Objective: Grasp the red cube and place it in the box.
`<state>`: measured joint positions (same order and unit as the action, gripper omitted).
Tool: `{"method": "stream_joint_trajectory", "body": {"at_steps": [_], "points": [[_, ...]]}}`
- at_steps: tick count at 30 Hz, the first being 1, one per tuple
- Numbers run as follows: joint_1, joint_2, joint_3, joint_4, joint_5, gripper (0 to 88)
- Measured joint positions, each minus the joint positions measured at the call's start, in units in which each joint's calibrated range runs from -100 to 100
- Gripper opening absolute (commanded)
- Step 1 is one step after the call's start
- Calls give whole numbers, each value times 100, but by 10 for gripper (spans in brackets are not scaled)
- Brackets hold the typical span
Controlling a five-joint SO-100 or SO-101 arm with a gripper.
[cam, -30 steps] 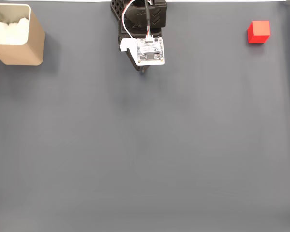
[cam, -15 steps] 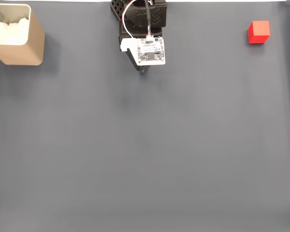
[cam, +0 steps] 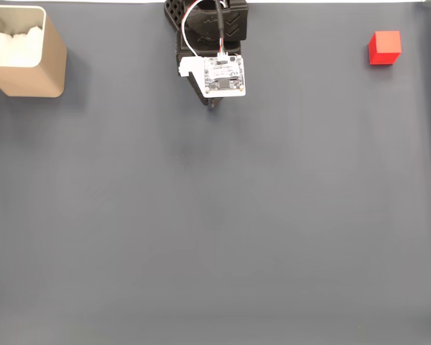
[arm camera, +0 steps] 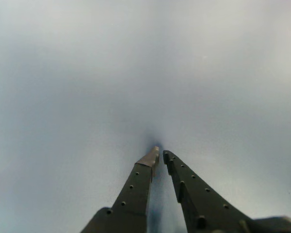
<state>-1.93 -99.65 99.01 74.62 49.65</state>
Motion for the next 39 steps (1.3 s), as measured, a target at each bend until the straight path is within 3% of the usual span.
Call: {"method": "stream_joint_trajectory", "body": {"at_steps": [11,26,39], "points": [[0,0,0,-127,-10,0],[0,408,-226,-1838,-376,0],[-237,1841,-1863,-2045,-454,0]]}}
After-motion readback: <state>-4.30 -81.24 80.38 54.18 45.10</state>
